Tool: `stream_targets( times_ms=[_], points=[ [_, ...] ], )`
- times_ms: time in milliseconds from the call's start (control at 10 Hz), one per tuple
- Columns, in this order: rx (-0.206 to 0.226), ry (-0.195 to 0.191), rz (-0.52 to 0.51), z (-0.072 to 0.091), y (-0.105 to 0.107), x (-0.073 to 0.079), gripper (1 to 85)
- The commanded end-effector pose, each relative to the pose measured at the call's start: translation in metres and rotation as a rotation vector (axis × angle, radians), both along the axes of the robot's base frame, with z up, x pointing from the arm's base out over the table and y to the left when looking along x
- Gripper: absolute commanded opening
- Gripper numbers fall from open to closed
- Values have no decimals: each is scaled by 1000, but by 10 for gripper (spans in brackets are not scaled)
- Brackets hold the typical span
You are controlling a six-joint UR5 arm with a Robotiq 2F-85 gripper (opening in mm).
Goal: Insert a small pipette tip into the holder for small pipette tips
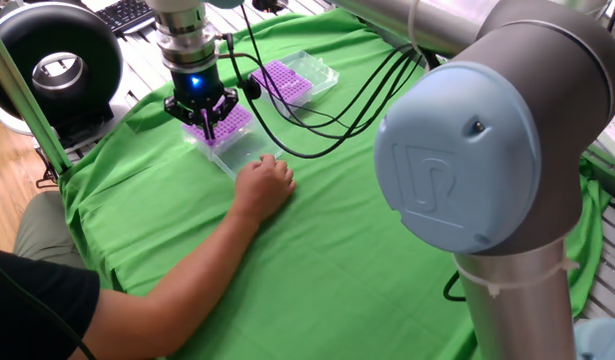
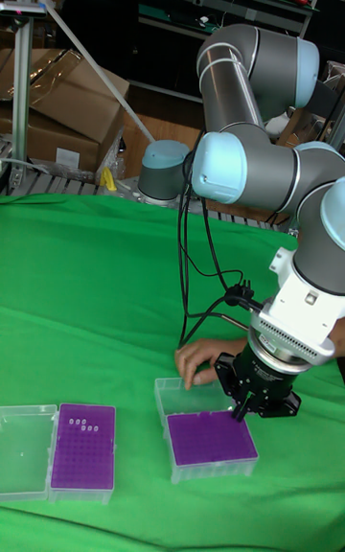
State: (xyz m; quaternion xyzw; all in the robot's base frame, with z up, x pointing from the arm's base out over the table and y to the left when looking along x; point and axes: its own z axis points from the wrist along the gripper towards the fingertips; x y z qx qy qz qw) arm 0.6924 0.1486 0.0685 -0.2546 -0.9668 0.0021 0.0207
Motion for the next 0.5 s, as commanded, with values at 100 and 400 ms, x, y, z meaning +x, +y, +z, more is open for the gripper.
stream_targets(
  times_ms=[100, 400],
  points=[
    [6, -40, -5, 1, 2, 11, 10],
    [0, -40, -3, 1, 2, 11, 10]
  ],
)
